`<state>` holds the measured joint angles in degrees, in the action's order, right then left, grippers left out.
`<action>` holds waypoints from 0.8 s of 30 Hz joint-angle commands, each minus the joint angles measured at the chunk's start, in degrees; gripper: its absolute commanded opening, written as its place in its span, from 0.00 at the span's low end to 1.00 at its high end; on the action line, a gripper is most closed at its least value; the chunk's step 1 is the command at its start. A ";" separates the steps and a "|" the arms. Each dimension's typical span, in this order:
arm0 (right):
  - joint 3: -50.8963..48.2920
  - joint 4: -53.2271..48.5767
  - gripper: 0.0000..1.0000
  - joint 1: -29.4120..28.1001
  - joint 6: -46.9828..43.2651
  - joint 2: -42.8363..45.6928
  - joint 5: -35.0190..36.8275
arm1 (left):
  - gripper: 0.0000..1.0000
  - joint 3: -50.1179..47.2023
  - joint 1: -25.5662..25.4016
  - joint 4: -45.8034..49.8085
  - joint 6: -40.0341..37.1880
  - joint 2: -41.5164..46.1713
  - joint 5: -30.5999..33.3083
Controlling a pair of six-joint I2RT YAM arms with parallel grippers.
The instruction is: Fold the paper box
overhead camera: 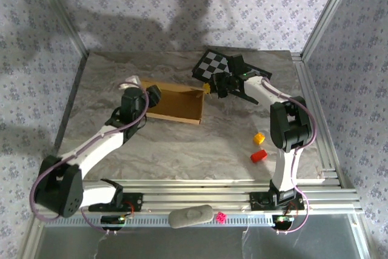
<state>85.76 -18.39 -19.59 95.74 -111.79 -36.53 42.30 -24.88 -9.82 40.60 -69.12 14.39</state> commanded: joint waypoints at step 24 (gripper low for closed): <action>6.59 -13.56 0.00 0.07 -12.08 -1.06 0.38 | 0.56 25.36 20.32 33.15 16.79 -12.25 -31.65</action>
<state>89.69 -28.01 -19.49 86.67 -111.74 -36.69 65.56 -4.03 21.80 57.71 -82.00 -12.86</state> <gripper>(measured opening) 0.052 0.561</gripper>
